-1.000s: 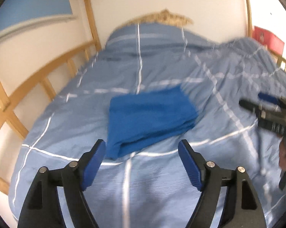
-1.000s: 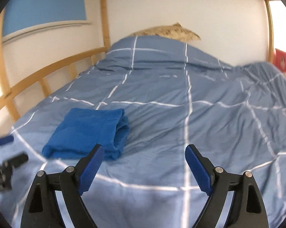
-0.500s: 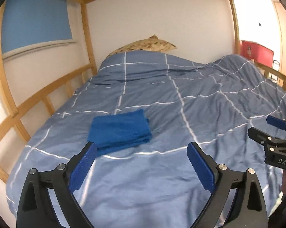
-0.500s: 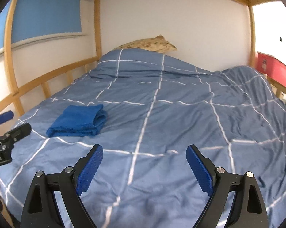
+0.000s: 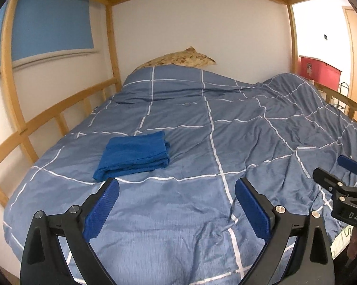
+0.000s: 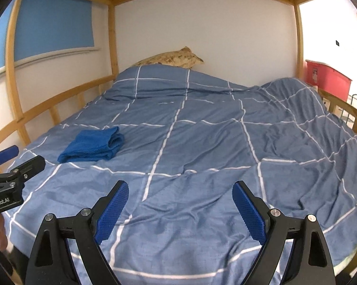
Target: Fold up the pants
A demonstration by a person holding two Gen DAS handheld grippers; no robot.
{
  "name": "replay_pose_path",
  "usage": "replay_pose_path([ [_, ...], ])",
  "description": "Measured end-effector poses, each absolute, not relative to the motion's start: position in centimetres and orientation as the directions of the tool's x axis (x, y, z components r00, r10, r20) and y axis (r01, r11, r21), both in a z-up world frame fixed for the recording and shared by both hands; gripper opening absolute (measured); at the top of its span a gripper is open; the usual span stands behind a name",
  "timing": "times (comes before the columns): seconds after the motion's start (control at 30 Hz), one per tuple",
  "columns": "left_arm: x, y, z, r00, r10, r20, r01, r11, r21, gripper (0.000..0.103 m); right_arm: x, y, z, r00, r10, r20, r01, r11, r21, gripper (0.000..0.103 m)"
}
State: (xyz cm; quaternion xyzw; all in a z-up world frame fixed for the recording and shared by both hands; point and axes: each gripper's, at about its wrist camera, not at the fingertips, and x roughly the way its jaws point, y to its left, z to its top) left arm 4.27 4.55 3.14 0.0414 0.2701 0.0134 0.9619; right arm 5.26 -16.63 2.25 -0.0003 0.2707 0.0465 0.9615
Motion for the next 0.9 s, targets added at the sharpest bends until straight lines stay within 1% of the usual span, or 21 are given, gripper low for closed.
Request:
replay_pose_path([
  [0.2, 3.3, 4.6, 2.9, 0.84, 0.04, -0.542, -0.015, 0.999, 0.051, 0.099, 3.9, -16.7, 2.9, 0.862, 0.095, -0.498, -0.094, 0.995, 0.029, 0.09],
  [0.43, 2.3, 4.6, 3.0, 0.834, 0.045, -0.55, -0.021, 0.999, 0.05, 0.099, 3.3, -16.3, 3.0, 0.861, 0.114, -0.496, -0.112, 0.993, 0.033, 0.09],
  [0.9, 2.1, 3.8, 3.2, 0.829, 0.021, -0.558, 0.008, 0.999, 0.049, 0.099, 3.1, -17.0, 2.9, 0.858, 0.094, -0.505, -0.09, 0.995, 0.034, 0.09],
])
